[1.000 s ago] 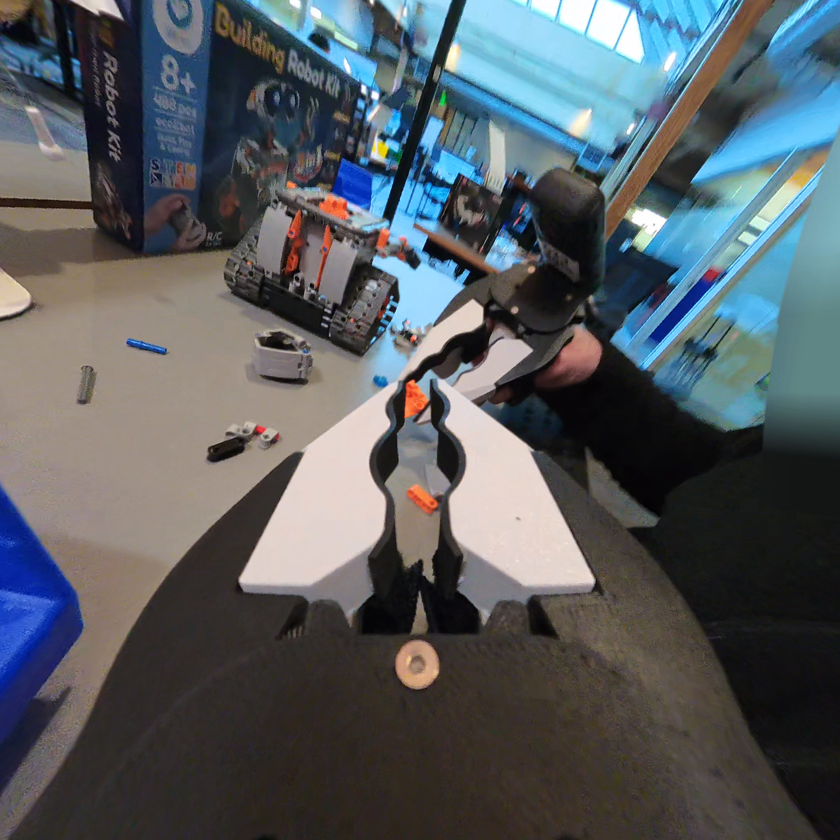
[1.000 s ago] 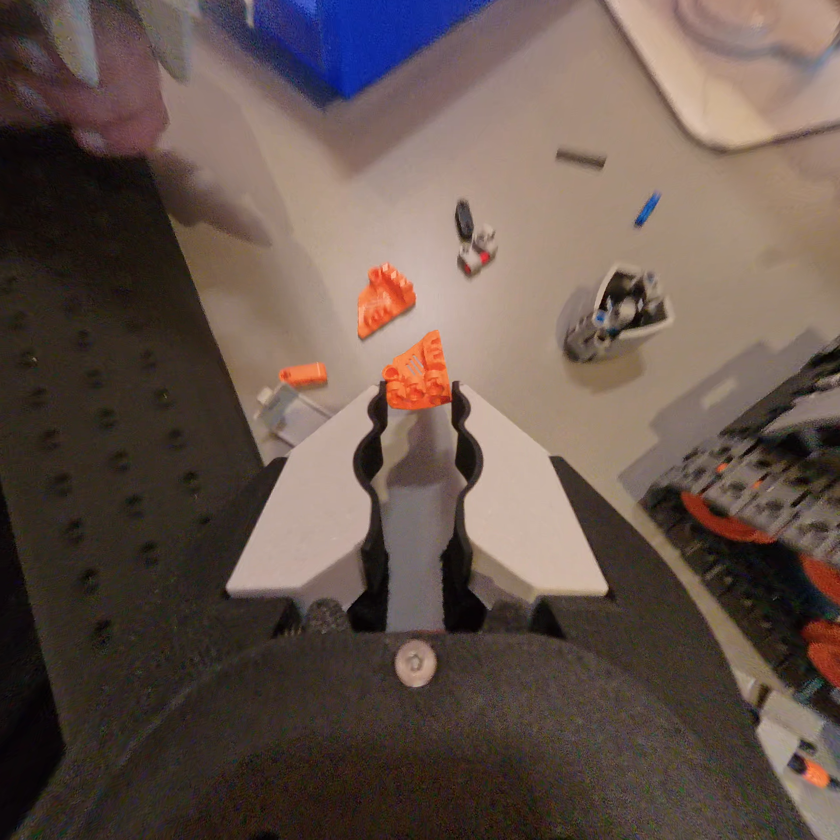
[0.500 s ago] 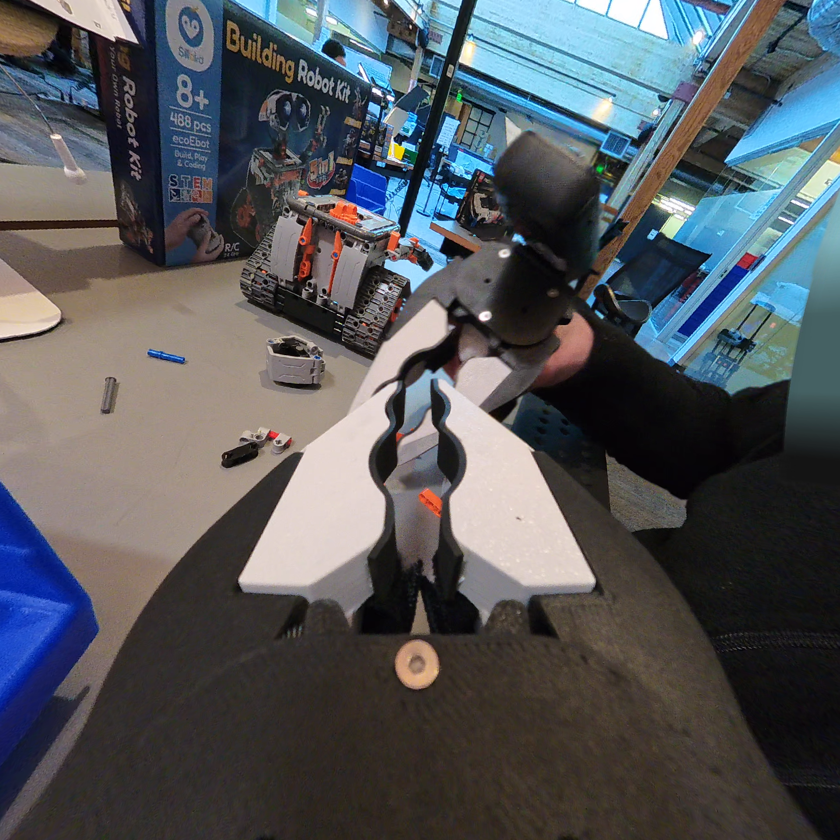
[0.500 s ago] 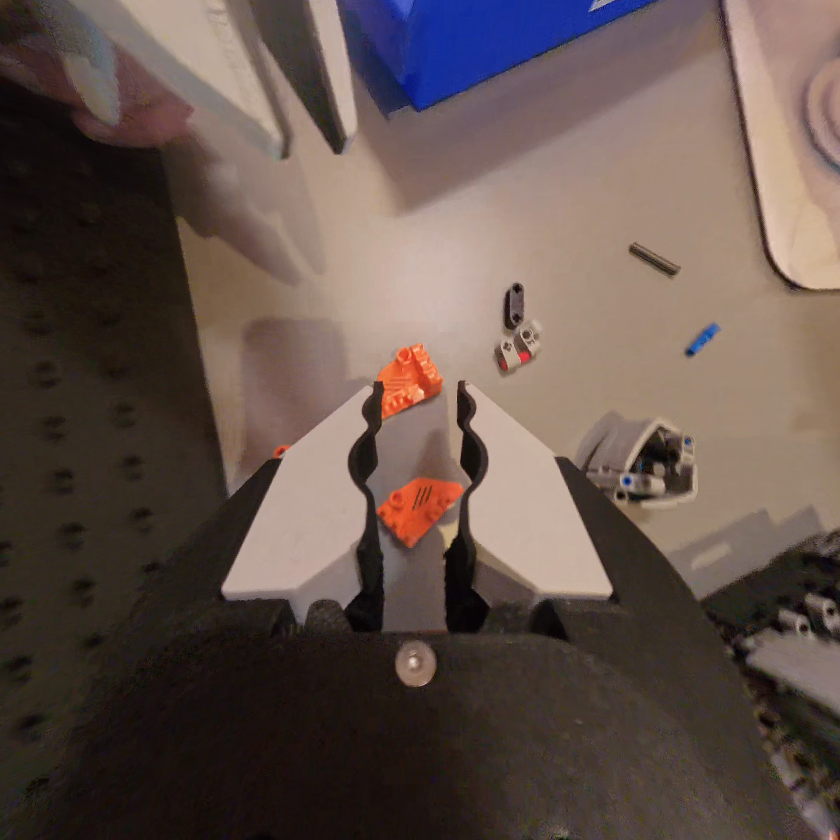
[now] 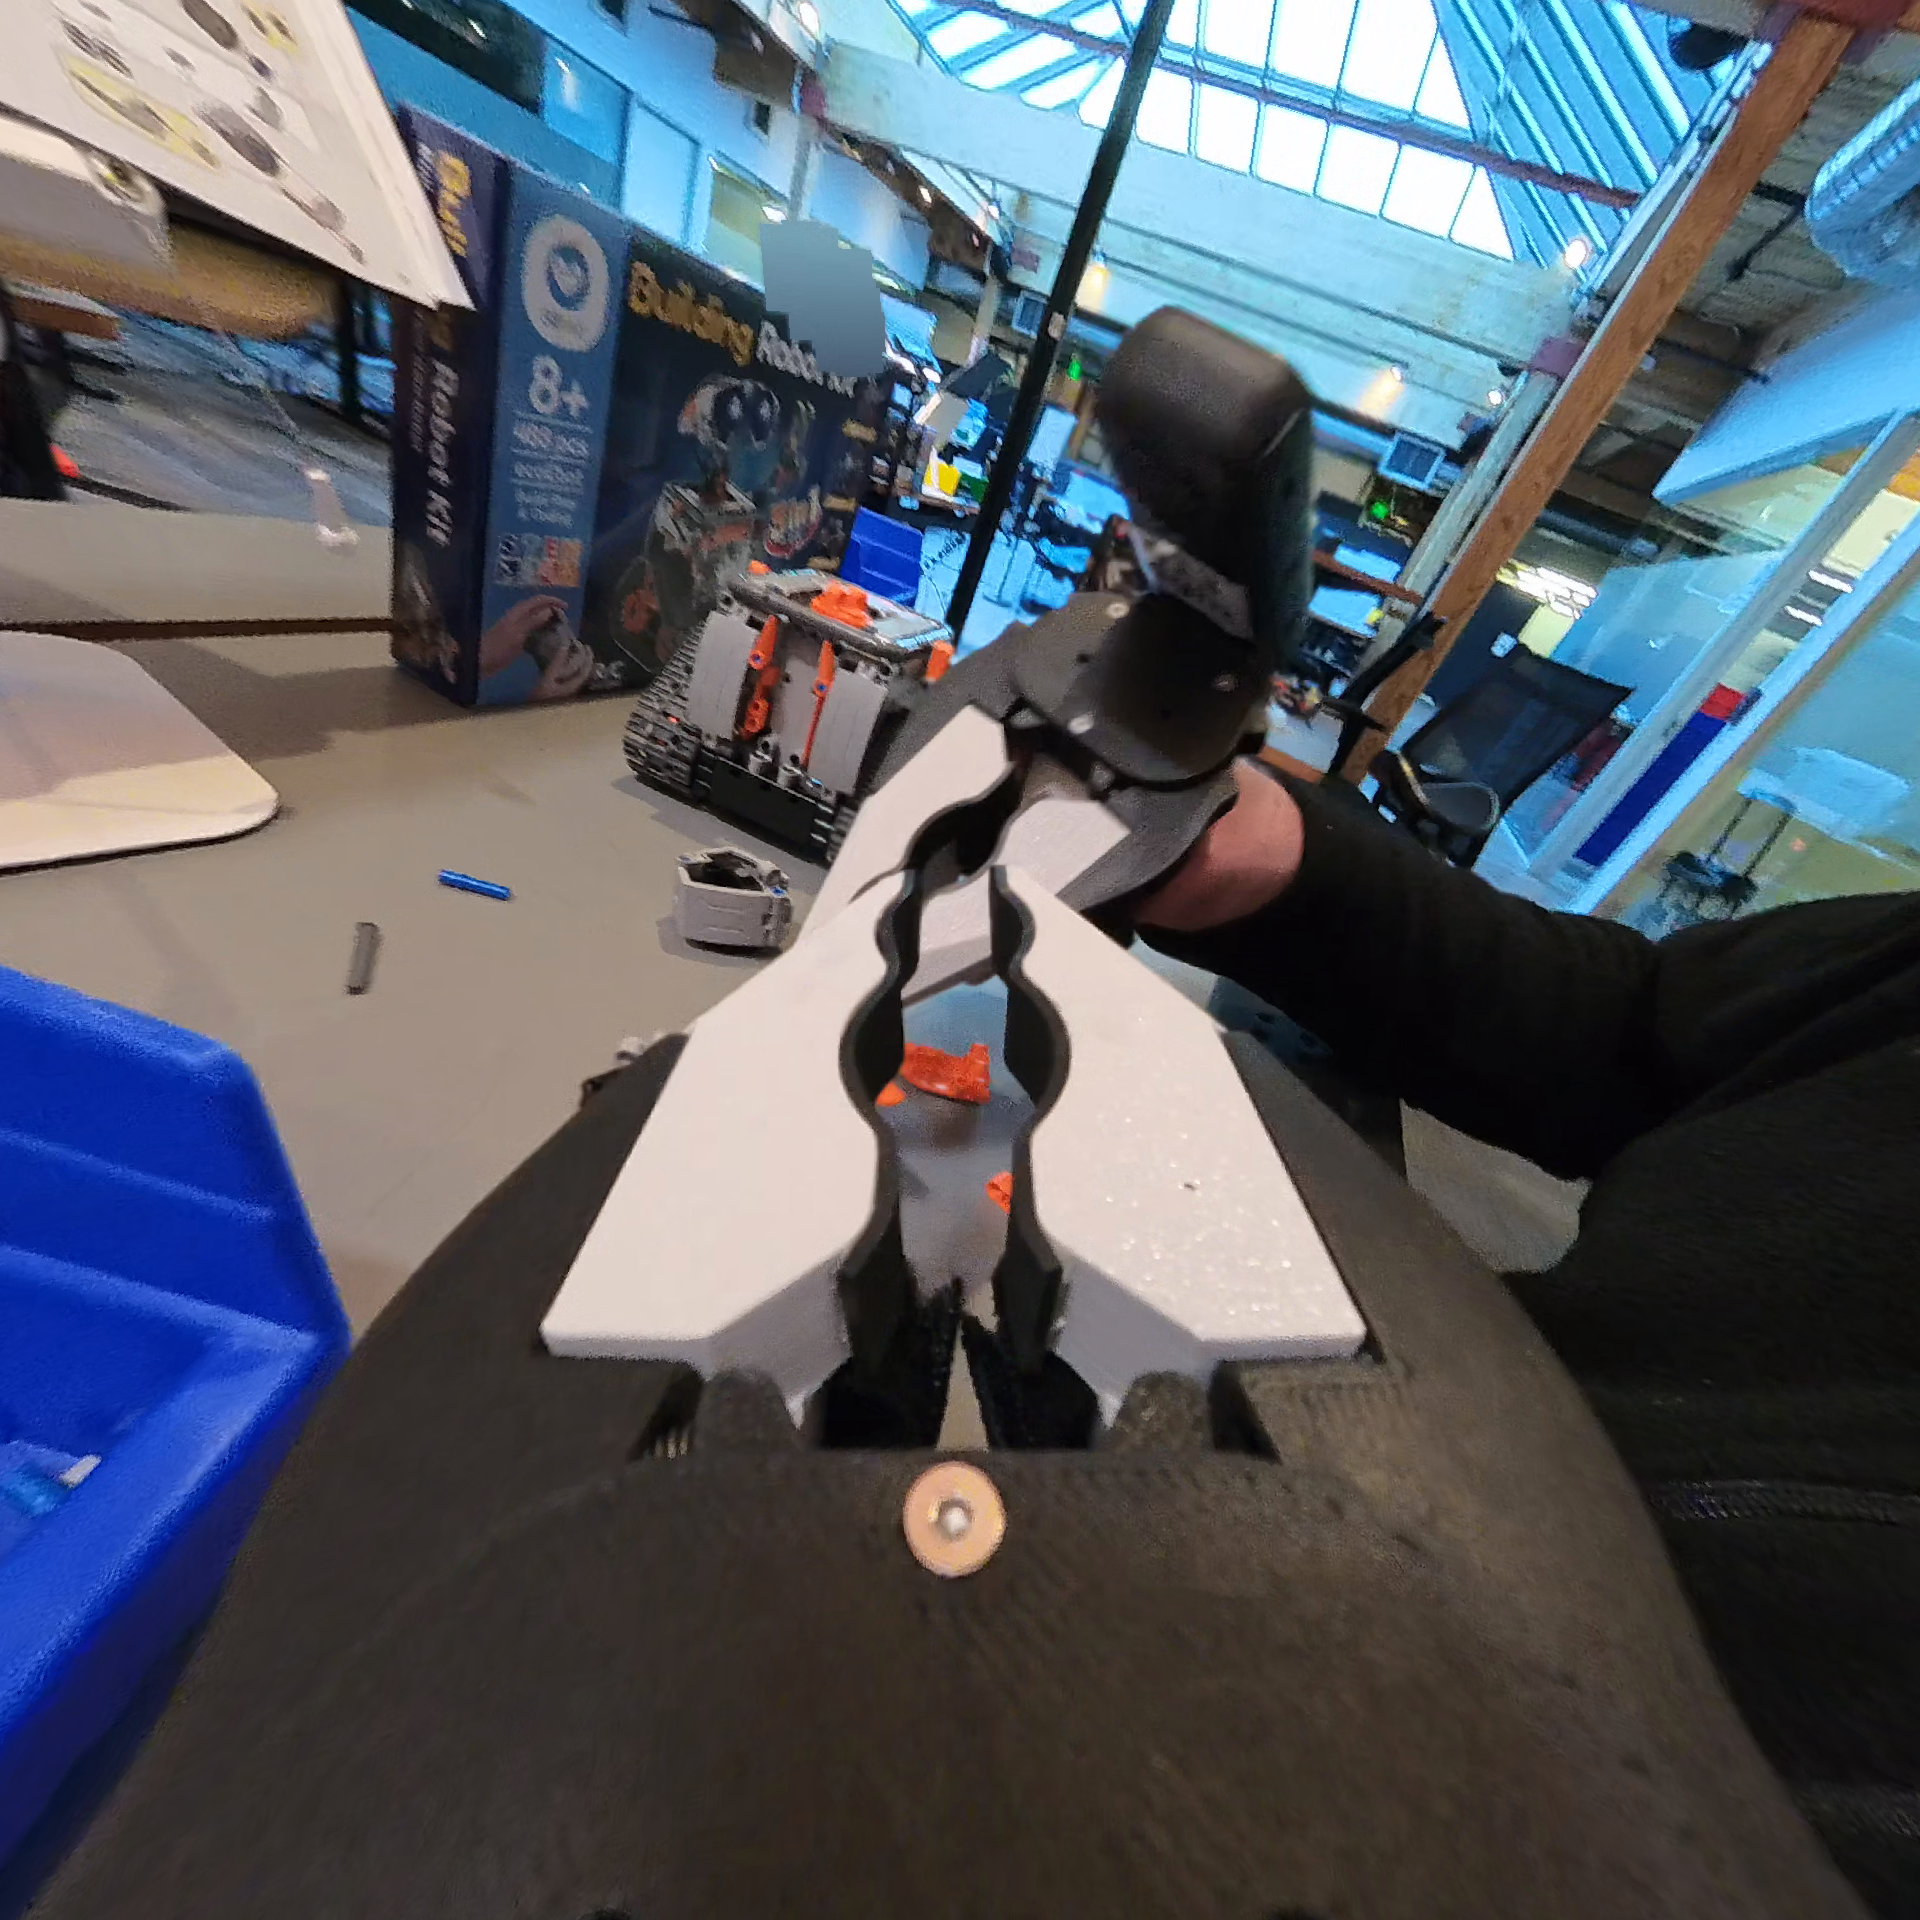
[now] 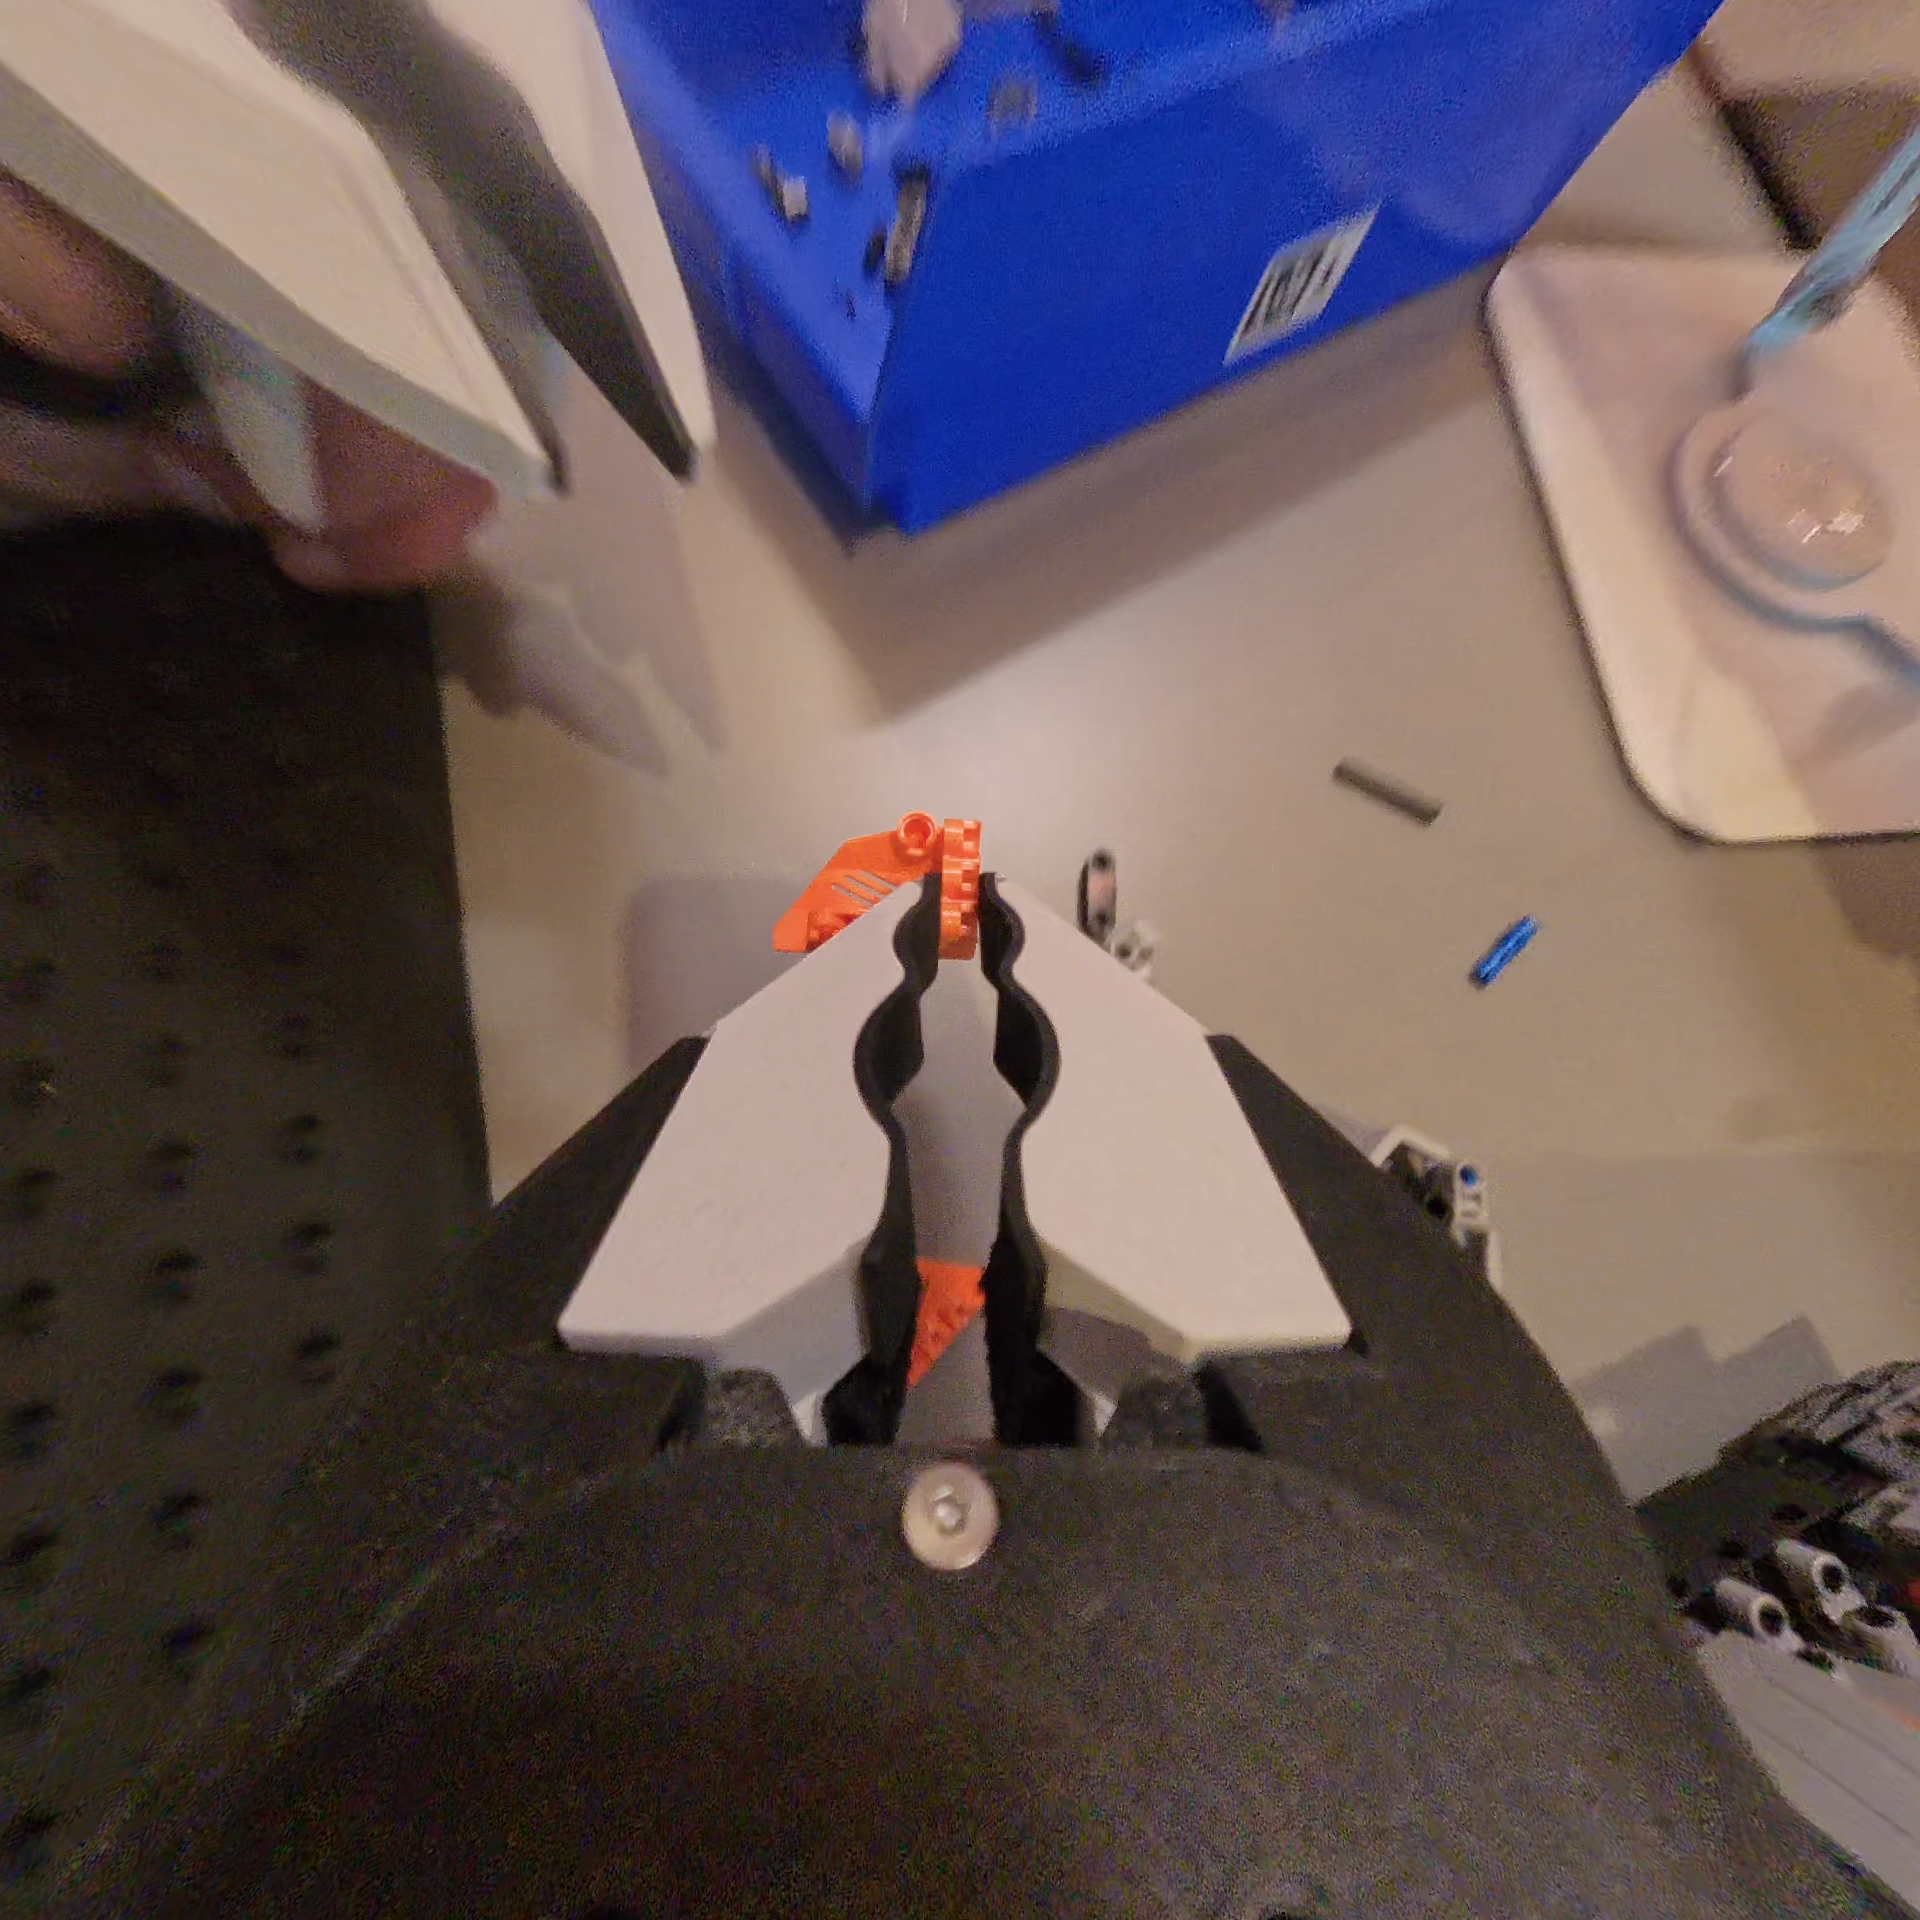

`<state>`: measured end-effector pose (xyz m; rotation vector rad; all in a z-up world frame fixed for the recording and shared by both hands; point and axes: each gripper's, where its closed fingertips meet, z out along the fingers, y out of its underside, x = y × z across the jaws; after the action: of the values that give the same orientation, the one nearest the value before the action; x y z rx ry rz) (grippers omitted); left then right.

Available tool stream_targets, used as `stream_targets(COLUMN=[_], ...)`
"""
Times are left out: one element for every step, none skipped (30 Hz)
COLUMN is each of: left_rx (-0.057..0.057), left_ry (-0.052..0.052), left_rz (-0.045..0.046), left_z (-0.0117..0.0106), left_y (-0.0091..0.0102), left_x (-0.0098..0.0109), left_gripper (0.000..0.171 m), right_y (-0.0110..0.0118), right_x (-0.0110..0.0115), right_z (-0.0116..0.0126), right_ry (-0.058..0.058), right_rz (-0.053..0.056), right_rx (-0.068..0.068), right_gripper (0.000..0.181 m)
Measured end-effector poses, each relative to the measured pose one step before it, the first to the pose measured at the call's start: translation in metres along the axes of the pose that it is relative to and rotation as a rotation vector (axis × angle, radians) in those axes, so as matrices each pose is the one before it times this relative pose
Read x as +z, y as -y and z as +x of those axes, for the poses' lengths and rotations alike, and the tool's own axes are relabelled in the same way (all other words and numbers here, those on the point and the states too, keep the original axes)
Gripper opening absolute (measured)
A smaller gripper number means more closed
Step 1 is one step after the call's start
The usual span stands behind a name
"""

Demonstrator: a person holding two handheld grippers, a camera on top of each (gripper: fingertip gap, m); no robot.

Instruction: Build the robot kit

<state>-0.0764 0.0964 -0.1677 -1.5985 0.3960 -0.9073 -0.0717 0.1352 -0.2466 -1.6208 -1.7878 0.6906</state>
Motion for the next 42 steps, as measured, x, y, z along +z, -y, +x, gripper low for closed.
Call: stream_targets(left_rx=[-0.0022,-0.0019,0.0012,0.0045,0.0039,0.0020,0.0004,0.0016,0.0045,0.0066,0.0109,0.0144,0.0138,0.0097,0.0076,0.0074,0.0070,0.0025,0.0013,0.0026,0.0047,0.0064,0.0080,0.0088,0.0054,-0.0010,-0.0053,-0.0044,-0.0052,-0.0087,-0.0118,-0.0163,-0.0172,-0.0184,-0.0194,-0.0169,-0.0157,-0.0169,-0.0141,-0.0125,-0.0093,-0.0055], left_ry=[0.0157,0.0162,0.0136,0.0144,0.0151,0.0043,-0.0068,-0.0080,-0.0049,-0.0030,-0.0002,0.0079,0.0075,0.0044,0.0020,0.0034,0.0016,0.0011,0.0010,0.0023,0.0049,0.0085,0.0068,0.0078,0.0066,-0.0004,-0.0012,-0.0028,-0.0059,-0.0060,-0.0109,-0.0142,-0.0162,-0.0138,-0.0115,-0.0133,-0.0120,-0.0116,-0.0110,-0.0094,-0.0064,-0.0027], left_rz=[0.01707,0.01584,0.01407,0.01200,0.01356,0.01211,0.00430,0.00375,0.00618,0.00192,-0.00455,-0.00480,-0.00080,0.00845,0.00826,0.00188,0.00069,0.00182,0.00253,-0.00177,0.00098,0.00863,0.00384,-0.00196,-0.00080,0.00091,0.00042,-0.00035,-0.00310,0.00074,0.00585,0.00092,0.00017,0.00558,0.00401,0.00248,0.00357,0.00486,0.00518,0.00515,0.00453,0.00318], left_z=[-0.00292,-0.00278,-0.00223,-0.00220,-0.00217,-0.00042,0.00133,0.00166,0.00151,0.00126,0.00096,-0.00025,-0.00031,0.00018,0.00028,-0.00028,-0.00031,-0.00010,-0.00018,-0.00032,-0.00031,-0.00065,-0.00032,-0.00076,-0.00075,0.00006,-0.00007,0.00002,0.00008,-0.00030,0.00019,0.00049,0.00062,0.00029,0.00002,0.00052,0.00052,0.00070,0.00084,0.00069,0.00012,-0.00009], left_y=[0.00313,0.00301,0.00296,0.00277,0.00318,0.00281,0.00151,0.00120,0.00151,0.00114,0.00027,0.00033,0.00101,0.00255,0.00256,0.00150,0.00100,0.00080,0.00055,-0.00023,0.00007,0.00118,0.00105,0.00033,0.00037,0.00043,0.00018,-0.00020,-0.00060,0.00006,0.00115,0.00055,0.00011,0.00046,-0.00005,-0.00050,-0.00059,-0.00032,-0.00010,0.00039,0.00032,0.00022], left_x=[-0.00193,-0.00169,-0.00143,-0.00134,-0.00115,-0.00038,0.00056,0.00107,0.00073,0.00096,0.00114,0.00097,0.00068,0.00028,0.00007,0.00042,0.00040,0.00038,0.00019,0.00029,0.00002,-0.00068,-0.00063,-0.00008,0.00008,0.00024,0.00017,-0.00005,-0.00007,-0.00060,-0.00076,-0.00024,-0.00009,-0.00016,0.00001,0.00019,-0.00001,0.00006,0.00016,0.00007,-0.00019,-0.00016], left_gripper=[0.011,0.014,0.016,0.020,0.023,0.027,0.030,0.033,0.034,0.035,0.035,0.035,0.035,0.035,0.034,0.033,0.032,0.032,0.032,0.032,0.032,0.031,0.031,0.030,0.030,0.029,0.029,0.028,0.027,0.025,0.023,0.022,0.019,0.015,0.012,0.012,0.011,0.011,0.010,0.009,0.009,0.009], right_y=[0.01289,0.01391,0.01464,0.01437,0.01285,0.01150,0.01065,0.00844,0.00601,0.00499,0.00341,0.00256,0.00250,0.00113,0.00080,0.00053,-0.00021,0.00002,-0.00021,-0.00109,-0.00099,-0.00045,-0.00044,-0.00059,-0.00010,-0.00048,-0.00010,-0.00016,-0.00024,-0.00016,0.00040,0.00067,0.00222,0.00203,0.00130,0.00070,0.00064,0.00045,0.00085,0.00072,0.00055,0.00011], right_x=[-0.00645,-0.00614,-0.00547,-0.00468,-0.00348,-0.00213,-0.00110,0.00036,0.00146,0.00172,0.00208,0.00187,0.00148,0.00148,0.00091,0.00054,0.00055,0.00035,0.00016,0.00037,0.00021,0.00000,0.00002,0.00013,0.00018,0.00023,-0.00009,-0.00040,-0.00044,-0.00083,-0.00113,-0.00099,-0.00100,-0.00054,-0.00004,-0.00007,-0.00054,-0.00070,-0.00071,-0.00014,0.00001,-0.00001], right_z=[0.00106,0.00237,0.00249,0.00180,0.00111,0.00089,0.00014,-0.00102,-0.00084,-0.00031,-0.00180,-0.00232,-0.00189,-0.00169,-0.00075,0.00014,0.00013,0.00017,0.00047,0.00028,0.00010,0.00041,0.00022,-0.00006,-0.00049,-0.00060,-0.00009,-0.00016,-0.00070,0.00022,0.00090,-0.00075,-0.00303,-0.00291,-0.00235,-0.00123,-0.00077,-0.00004,-0.00026,-0.00030,-0.00017,-0.00005], right_ry=[-0.0042,-0.0150,-0.0149,-0.0104,-0.0067,-0.0078,-0.0051,-0.0002,-0.0038,-0.0092,-0.0004,0.0032,0.0000,0.0002,-0.0053,-0.0090,-0.0057,-0.0035,-0.0052,-0.0029,-0.0014,-0.0029,-0.0017,0.0001,0.0002,0.0001,-0.0036,-0.0012,0.0025,-0.0040,-0.0126,-0.0040,0.0101,0.0105,0.0092,0.0045,0.0039,0.0012,0.0019,0.0005,-0.0002,0.0005], right_rz=[0.0620,0.0667,0.0697,0.0669,0.0559,0.0496,0.0483,0.0396,0.0287,0.0257,0.0174,0.0153,0.0163,0.0082,0.0071,0.0047,-0.0002,0.0028,0.0037,-0.0010,-0.0016,0.0012,0.0005,-0.0016,0.0004,-0.0027,-0.0028,-0.0070,-0.0105,-0.0118,-0.0082,-0.0074,0.0018,0.0014,-0.0024,-0.0034,-0.0012,-0.0015,0.0011,0.0014,-0.0005,-0.0028], right_rx=[0.0134,0.0146,0.0164,0.0170,0.0147,0.0121,0.0133,0.0114,0.0065,0.0003,-0.0001,0.0031,0.0038,0.0014,-0.0035,-0.0059,-0.0026,0.0027,0.0036,0.0024,0.0021,0.0028,0.0017,-0.0012,-0.0037,-0.0067,-0.0132,-0.0194,-0.0244,-0.0292,-0.0378,-0.0408,-0.0341,-0.0211,-0.0147,-0.0170,-0.0198,-0.0130,-0.0049,-0.0032,-0.0049,-0.0059], right_gripper=[0.004,0.004,0.004,0.004,0.004,0.004,0.004,0.004,0.004,0.004,0.004,0.004,0.004,0.004,0.004,0.004,0.004,0.004,0.004,0.004,0.004,0.004,0.004,0.004,0.004,0.004,0.004,0.004,0.004,0.004,0.004,0.004,0.004,0.004,0.004,0.004,0.004,0.004,0.004,0.004,0.004,0.004])
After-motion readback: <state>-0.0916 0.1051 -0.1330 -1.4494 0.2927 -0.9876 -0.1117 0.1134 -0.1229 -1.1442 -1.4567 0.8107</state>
